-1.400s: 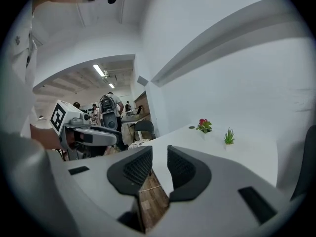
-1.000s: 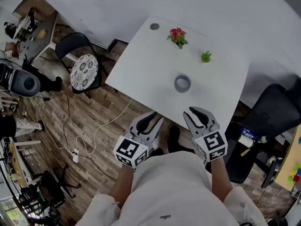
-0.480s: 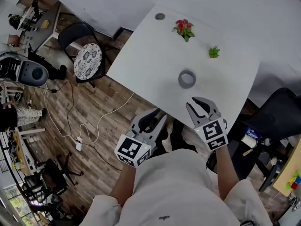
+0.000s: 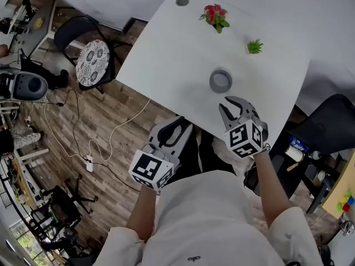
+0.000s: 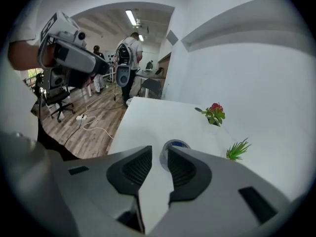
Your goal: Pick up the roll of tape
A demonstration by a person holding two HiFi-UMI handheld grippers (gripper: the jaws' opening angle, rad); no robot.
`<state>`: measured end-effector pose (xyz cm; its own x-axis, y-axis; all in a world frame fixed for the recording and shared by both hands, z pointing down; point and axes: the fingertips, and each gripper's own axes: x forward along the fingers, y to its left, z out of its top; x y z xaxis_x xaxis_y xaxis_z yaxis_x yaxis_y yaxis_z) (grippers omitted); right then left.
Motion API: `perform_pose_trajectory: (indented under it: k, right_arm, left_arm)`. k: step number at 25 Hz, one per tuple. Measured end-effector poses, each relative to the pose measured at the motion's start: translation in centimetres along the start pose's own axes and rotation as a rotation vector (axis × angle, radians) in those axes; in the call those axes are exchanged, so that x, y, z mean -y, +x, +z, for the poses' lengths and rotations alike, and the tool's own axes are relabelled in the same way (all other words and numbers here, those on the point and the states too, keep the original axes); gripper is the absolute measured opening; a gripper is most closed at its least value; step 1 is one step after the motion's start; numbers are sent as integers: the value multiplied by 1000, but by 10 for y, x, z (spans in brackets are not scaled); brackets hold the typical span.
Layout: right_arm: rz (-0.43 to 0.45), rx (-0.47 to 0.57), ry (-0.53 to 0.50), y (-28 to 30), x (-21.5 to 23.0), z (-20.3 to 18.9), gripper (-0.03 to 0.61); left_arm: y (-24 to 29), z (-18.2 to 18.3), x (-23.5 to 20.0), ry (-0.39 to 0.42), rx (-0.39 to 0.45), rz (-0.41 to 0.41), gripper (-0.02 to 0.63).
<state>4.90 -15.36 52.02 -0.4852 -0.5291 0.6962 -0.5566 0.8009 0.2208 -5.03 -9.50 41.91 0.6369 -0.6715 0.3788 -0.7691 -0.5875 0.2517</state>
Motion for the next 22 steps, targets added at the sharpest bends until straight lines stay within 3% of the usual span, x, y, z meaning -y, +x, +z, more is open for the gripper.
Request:
perform_pose_trajectory:
  k: [10, 22]
  right_arm:
    - [52, -134, -176, 52, 1, -15, 112]
    - [92, -249, -279, 93, 6, -39, 115]
  left_arm:
    - [29, -5, -16, -2, -19, -92, 107]
    - [51, -13, -30, -8, -49, -136, 107]
